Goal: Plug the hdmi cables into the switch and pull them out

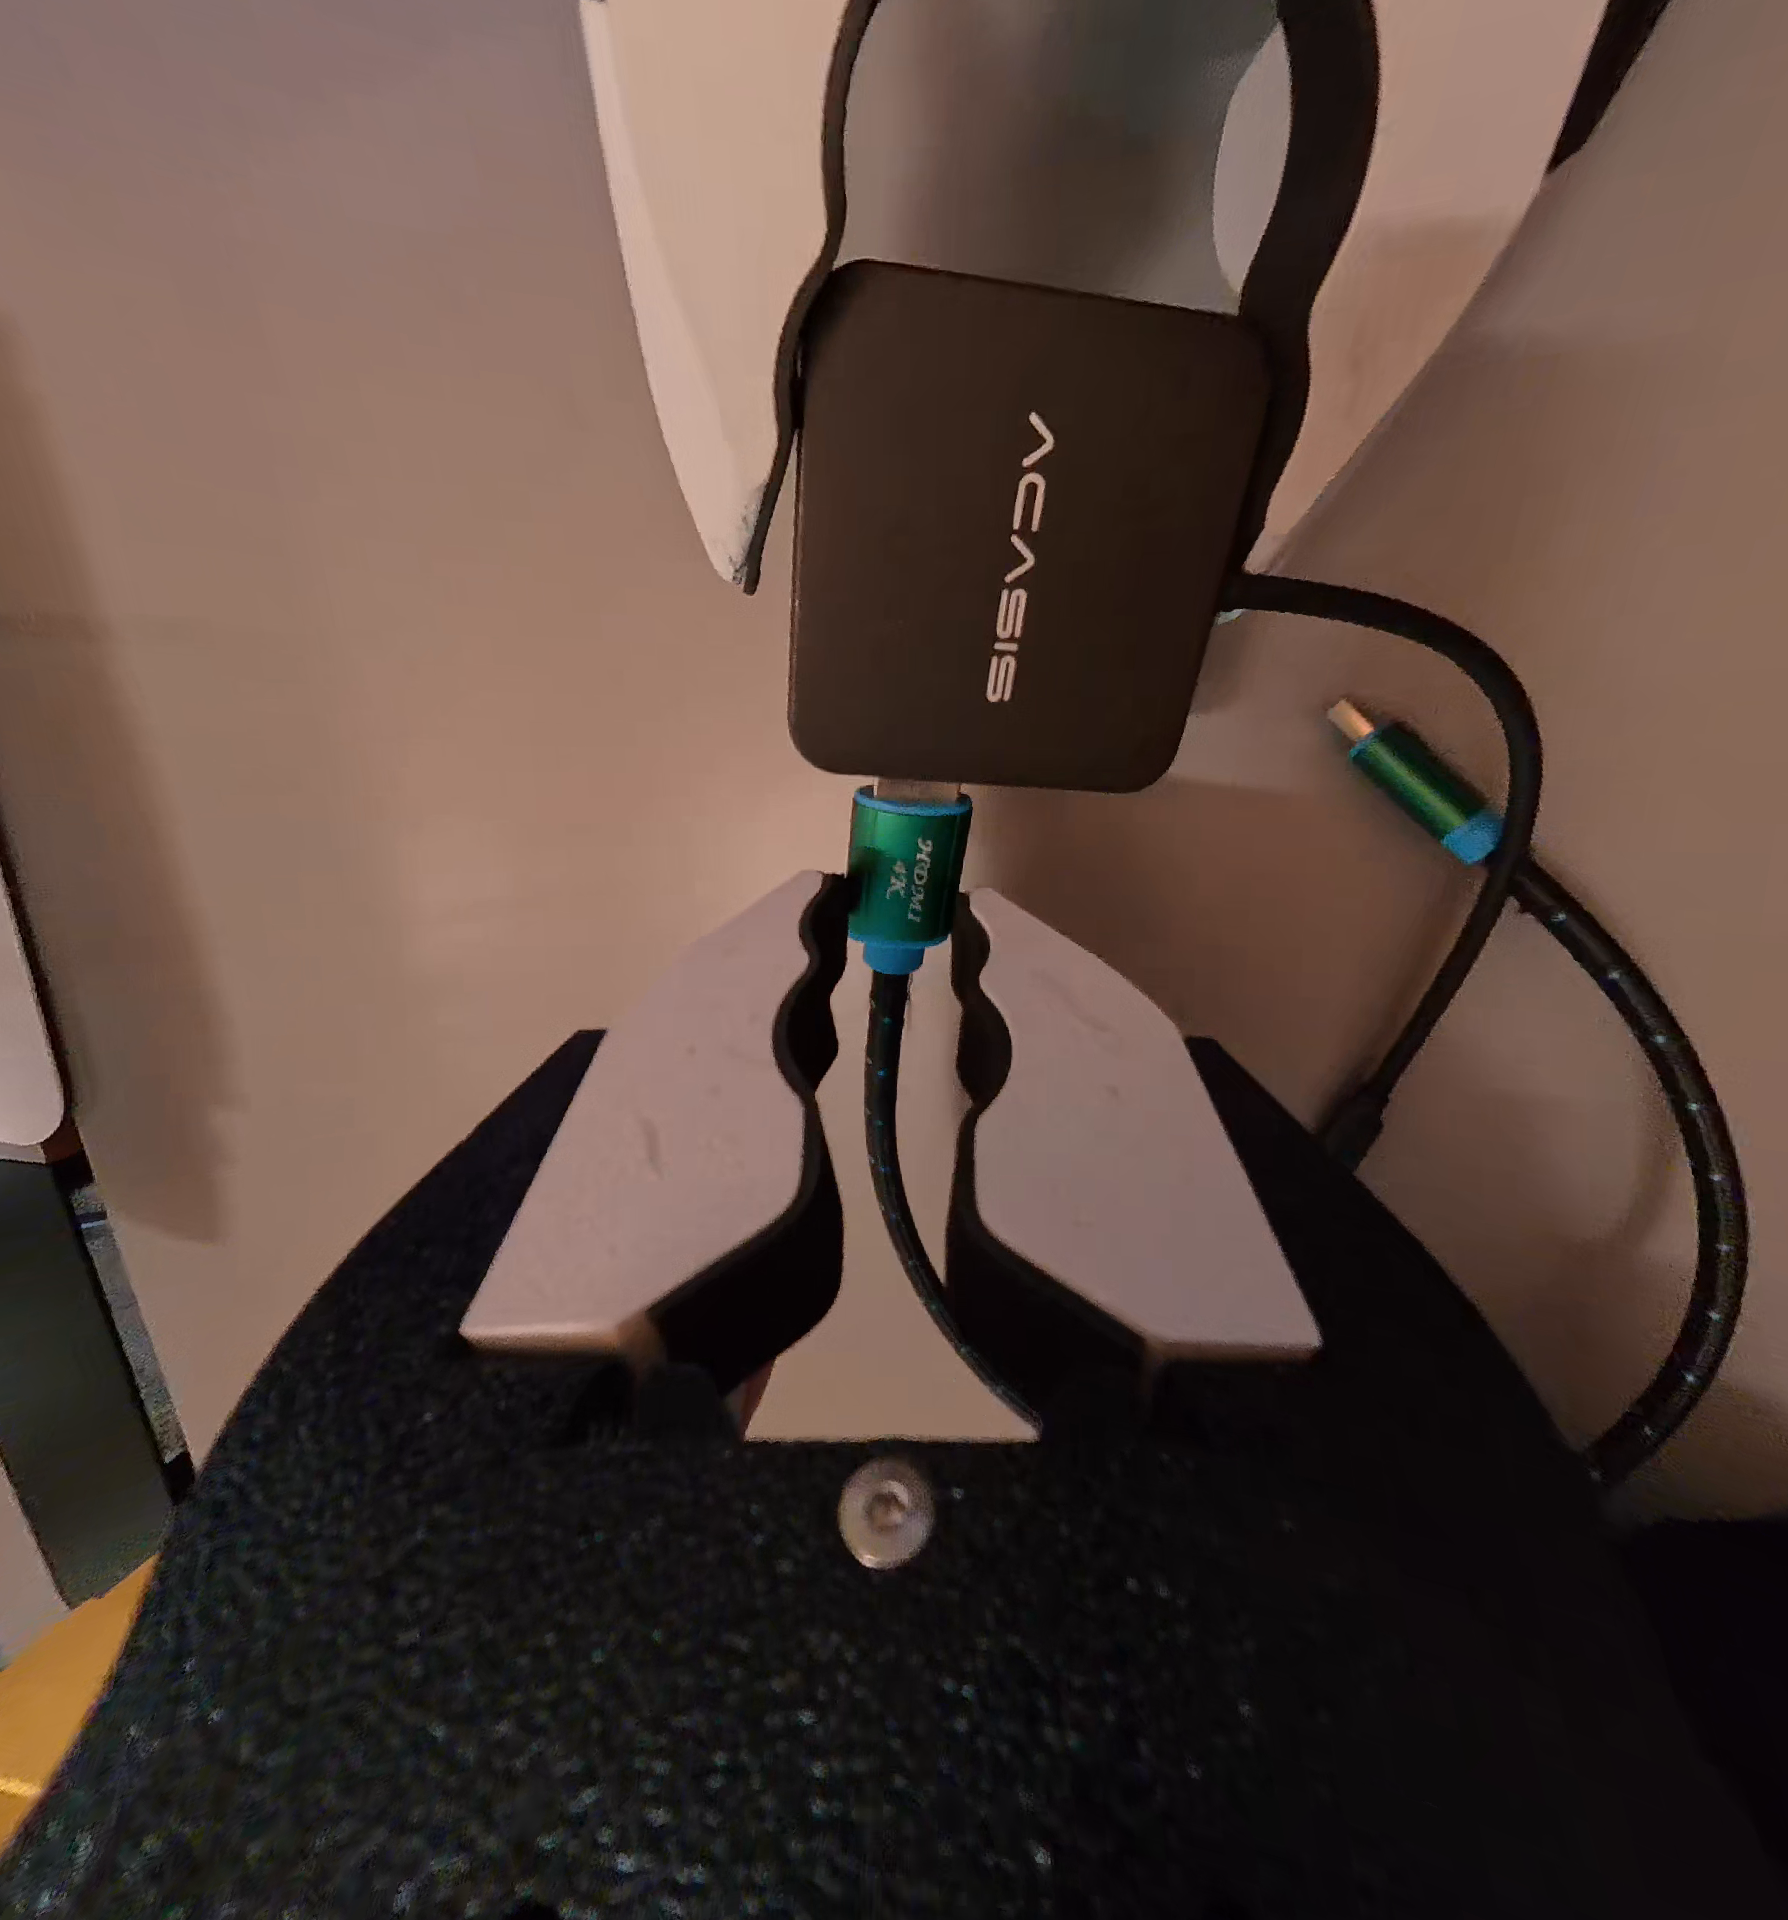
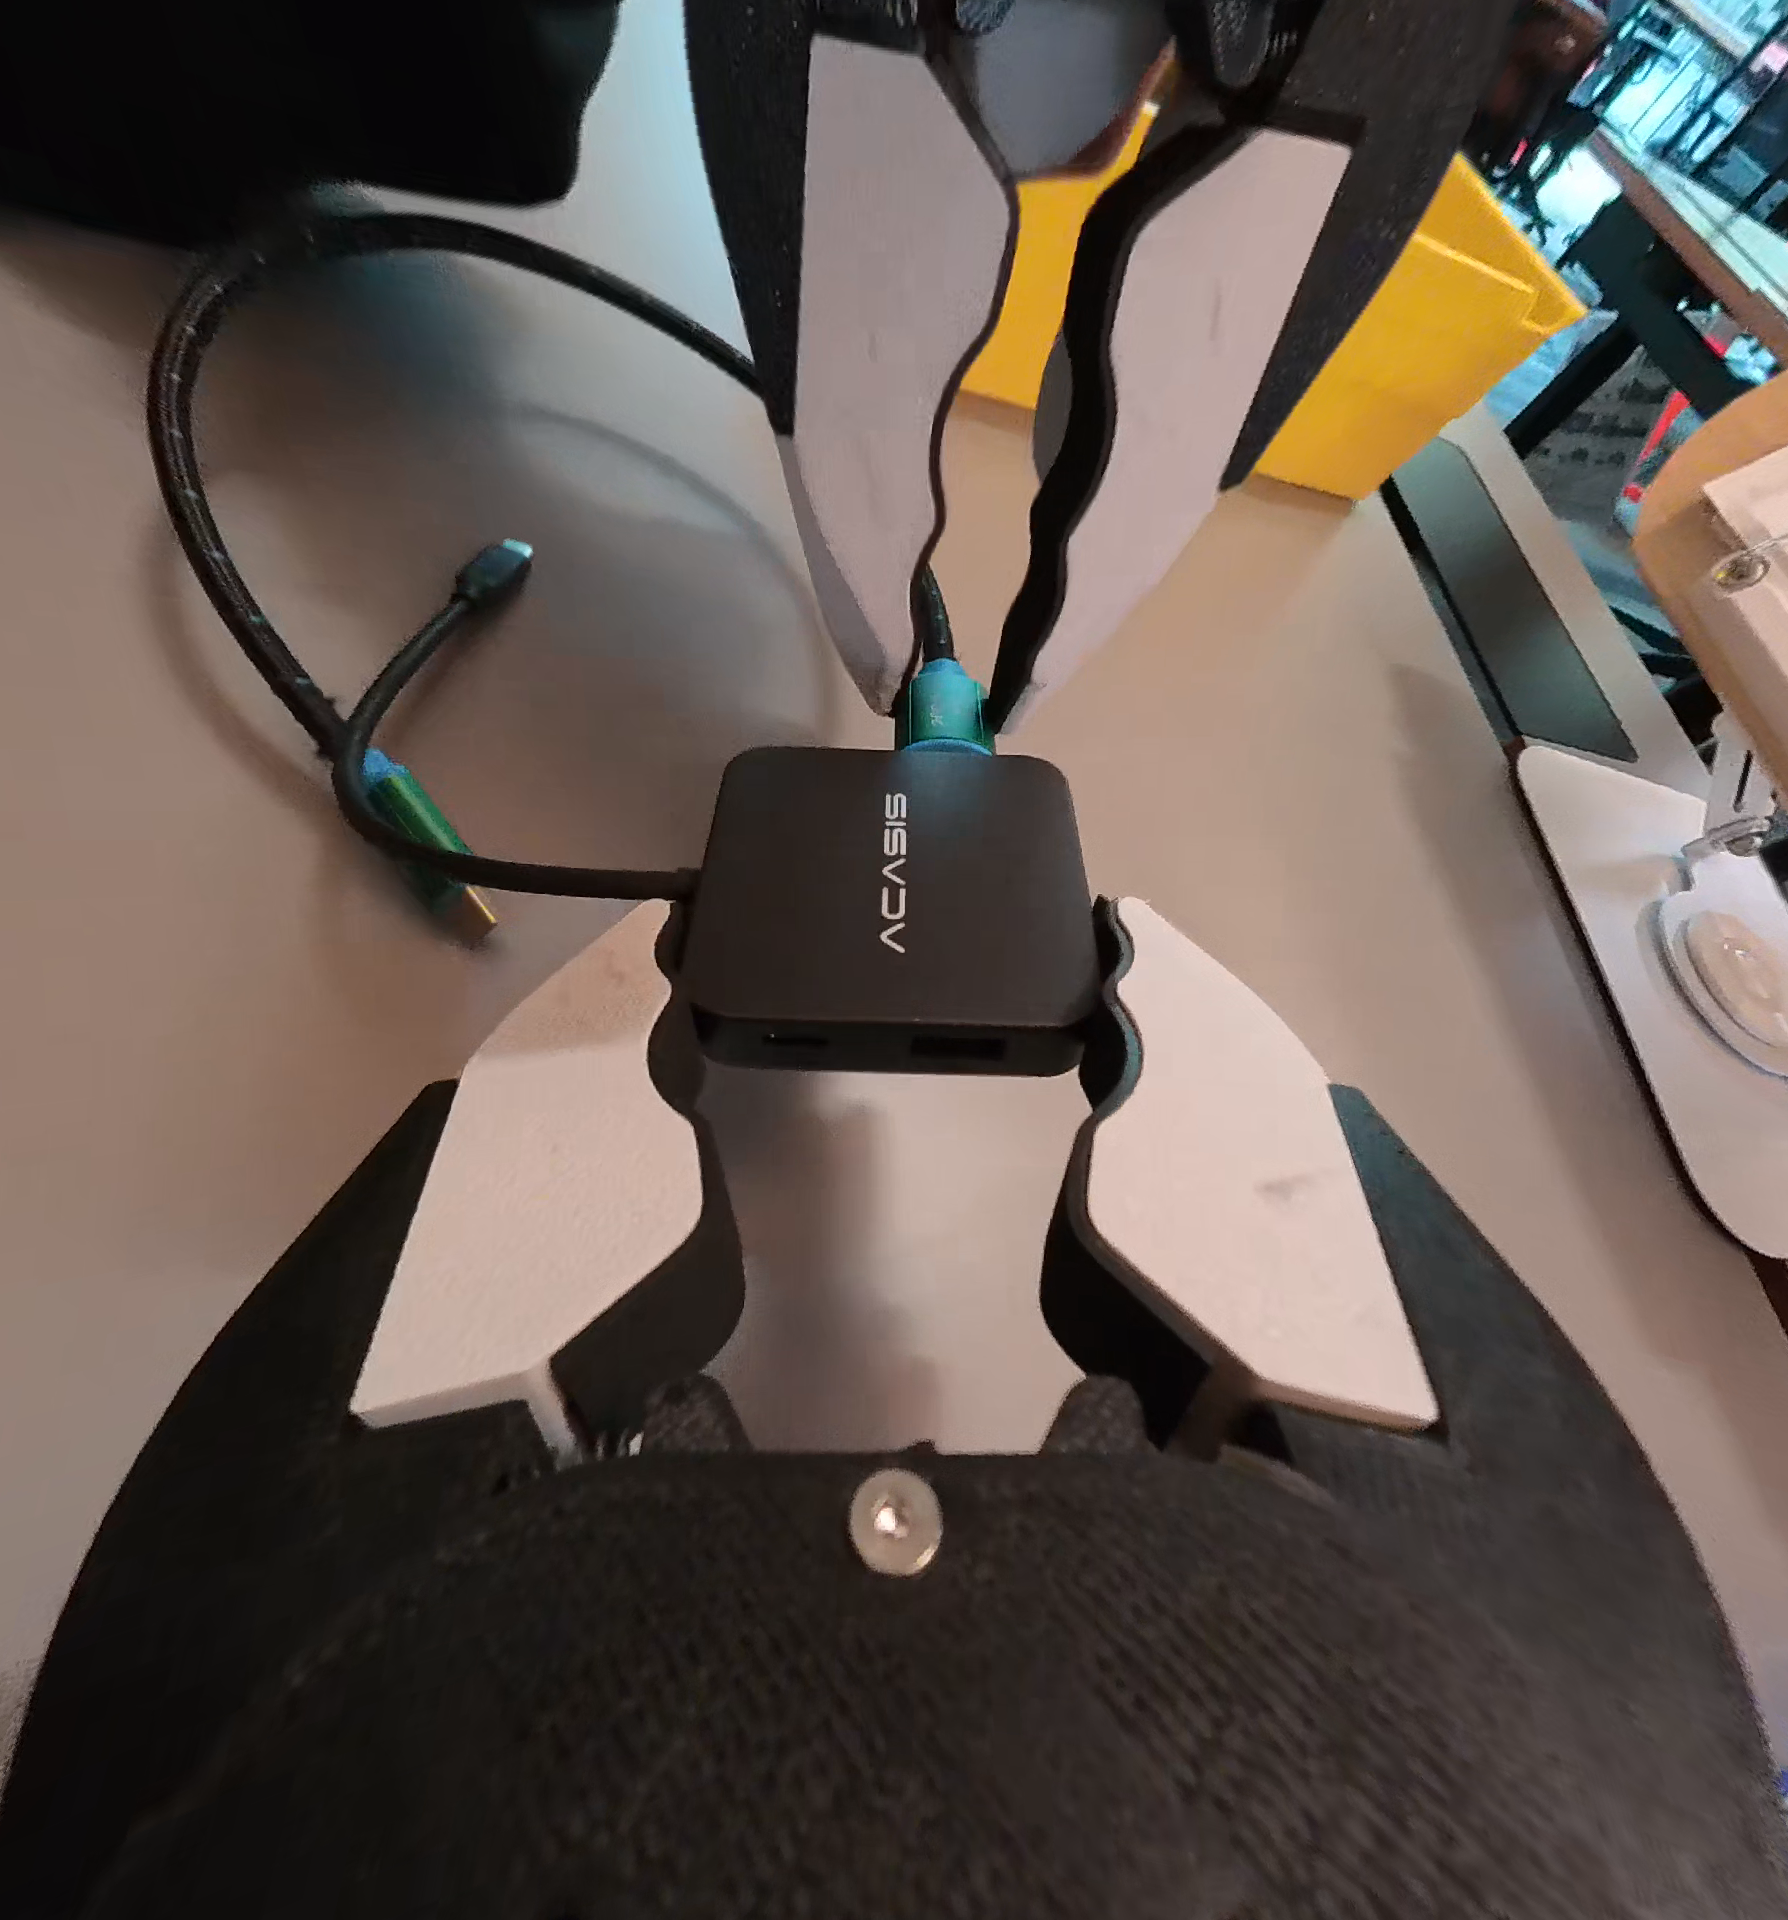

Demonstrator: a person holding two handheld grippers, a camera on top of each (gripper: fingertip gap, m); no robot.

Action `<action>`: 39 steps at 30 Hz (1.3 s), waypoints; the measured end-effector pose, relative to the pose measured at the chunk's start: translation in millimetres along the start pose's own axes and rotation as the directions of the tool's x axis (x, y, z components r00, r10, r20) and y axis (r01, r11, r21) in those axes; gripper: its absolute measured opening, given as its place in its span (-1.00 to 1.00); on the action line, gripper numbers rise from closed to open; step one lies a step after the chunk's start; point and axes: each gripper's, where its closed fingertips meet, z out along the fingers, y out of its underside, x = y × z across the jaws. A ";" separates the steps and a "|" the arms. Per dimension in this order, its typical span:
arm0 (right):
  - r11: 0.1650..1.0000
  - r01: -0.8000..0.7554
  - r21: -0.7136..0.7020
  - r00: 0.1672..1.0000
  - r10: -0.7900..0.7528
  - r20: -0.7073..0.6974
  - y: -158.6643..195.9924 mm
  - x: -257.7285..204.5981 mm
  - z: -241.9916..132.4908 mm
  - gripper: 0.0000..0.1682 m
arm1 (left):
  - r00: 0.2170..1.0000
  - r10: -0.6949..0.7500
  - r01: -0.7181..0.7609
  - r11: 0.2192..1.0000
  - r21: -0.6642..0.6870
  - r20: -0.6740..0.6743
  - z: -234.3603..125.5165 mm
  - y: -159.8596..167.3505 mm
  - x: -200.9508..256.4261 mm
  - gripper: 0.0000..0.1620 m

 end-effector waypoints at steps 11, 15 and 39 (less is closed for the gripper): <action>0.997 -0.037 0.070 0.999 0.038 -0.004 -1.5 5.5 -6.4 -0.13 | 0.998 -0.040 0.044 0.993 0.109 -0.039 -2.3 -9.9 -4.1 -0.77; 0.977 -0.078 0.200 0.997 0.082 -0.010 -9.5 11.3 -16.7 -0.13 | 0.999 0.017 -0.005 0.960 0.281 -0.042 -18.0 -20.9 -7.0 -0.76; 0.932 -0.085 0.352 0.993 0.110 -0.051 -29.9 21.2 -45.1 -0.13 | 0.994 0.069 0.008 0.731 0.682 -0.085 -54.9 -48.8 -13.3 -0.76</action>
